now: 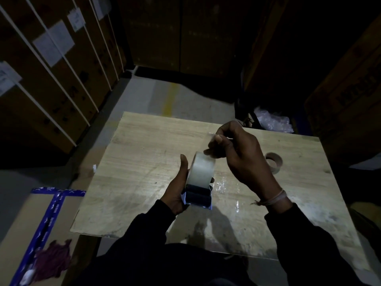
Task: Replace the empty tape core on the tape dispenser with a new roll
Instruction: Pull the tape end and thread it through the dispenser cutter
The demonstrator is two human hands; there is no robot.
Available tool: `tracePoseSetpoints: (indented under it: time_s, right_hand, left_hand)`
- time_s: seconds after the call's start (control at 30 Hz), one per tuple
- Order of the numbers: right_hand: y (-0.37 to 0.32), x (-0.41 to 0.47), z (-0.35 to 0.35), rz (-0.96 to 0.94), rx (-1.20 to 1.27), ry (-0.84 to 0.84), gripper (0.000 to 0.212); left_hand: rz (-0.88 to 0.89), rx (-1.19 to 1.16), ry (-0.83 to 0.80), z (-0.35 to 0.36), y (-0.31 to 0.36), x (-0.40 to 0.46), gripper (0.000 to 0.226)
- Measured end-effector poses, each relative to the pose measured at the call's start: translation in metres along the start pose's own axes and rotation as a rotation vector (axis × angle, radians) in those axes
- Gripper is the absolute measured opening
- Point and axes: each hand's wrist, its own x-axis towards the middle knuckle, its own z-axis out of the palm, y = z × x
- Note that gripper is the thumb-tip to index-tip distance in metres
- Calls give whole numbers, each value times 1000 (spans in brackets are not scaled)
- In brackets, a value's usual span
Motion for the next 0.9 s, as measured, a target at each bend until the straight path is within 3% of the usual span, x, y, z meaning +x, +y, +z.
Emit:
tracePoseSetpoints:
  time_s: [0.2,0.33,0.9]
  right_hand:
    - [0,-14,2,-60,-76,-83,10]
    - [1,-18,-1,-29,-46,-165,10]
    - [7,-10,-3,285,247,-32,14]
  left_hand:
    - [14,-157,86,-1,-3,7,68]
    - [19,-154,128,-2,-3,10,71]
    - [116,343,226,3,6,-5,55]
